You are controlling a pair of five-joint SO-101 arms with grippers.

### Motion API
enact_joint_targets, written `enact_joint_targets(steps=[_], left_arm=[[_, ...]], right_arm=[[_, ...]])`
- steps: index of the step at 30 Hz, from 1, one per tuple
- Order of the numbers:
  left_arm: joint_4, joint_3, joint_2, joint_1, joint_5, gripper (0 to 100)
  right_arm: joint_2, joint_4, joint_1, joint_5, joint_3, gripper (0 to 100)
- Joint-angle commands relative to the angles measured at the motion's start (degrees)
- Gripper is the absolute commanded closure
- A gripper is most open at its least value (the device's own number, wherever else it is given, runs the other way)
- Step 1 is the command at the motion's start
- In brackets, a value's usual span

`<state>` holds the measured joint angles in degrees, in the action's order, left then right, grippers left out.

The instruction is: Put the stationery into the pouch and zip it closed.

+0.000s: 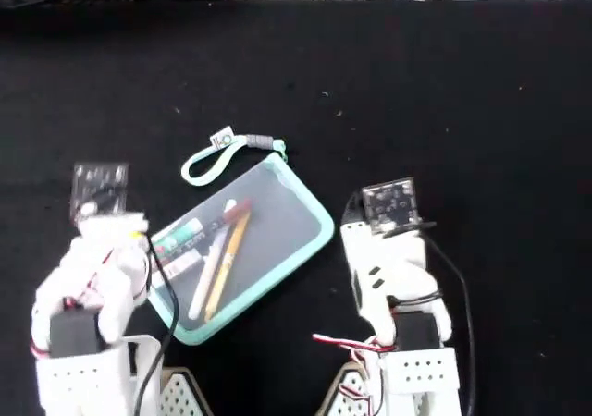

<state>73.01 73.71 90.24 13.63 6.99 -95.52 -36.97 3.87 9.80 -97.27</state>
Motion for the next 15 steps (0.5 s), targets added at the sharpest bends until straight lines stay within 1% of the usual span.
enact_joint_targets(steps=[1,2,6,13,15], left_arm=[[-1.14,9.54,13.8,2.07,0.44,97],[-1.23,11.03,15.56,1.98,0.44,97],[-1.49,13.58,11.43,-0.57,0.44,97],[-1.14,23.78,14.33,-0.57,0.18,97],[0.09,23.43,14.15,-0.57,0.09,97]], right_arm=[[-0.66,-4.31,1.32,-0.09,0.13,98.6],[-0.66,-5.98,1.32,-0.26,0.13,98.6],[-0.66,-12.4,1.32,-0.26,0.13,98.6],[-0.66,-25.67,1.05,0.0,0.13,98.6],[-0.66,-27.25,0.97,-0.18,0.13,98.6]])
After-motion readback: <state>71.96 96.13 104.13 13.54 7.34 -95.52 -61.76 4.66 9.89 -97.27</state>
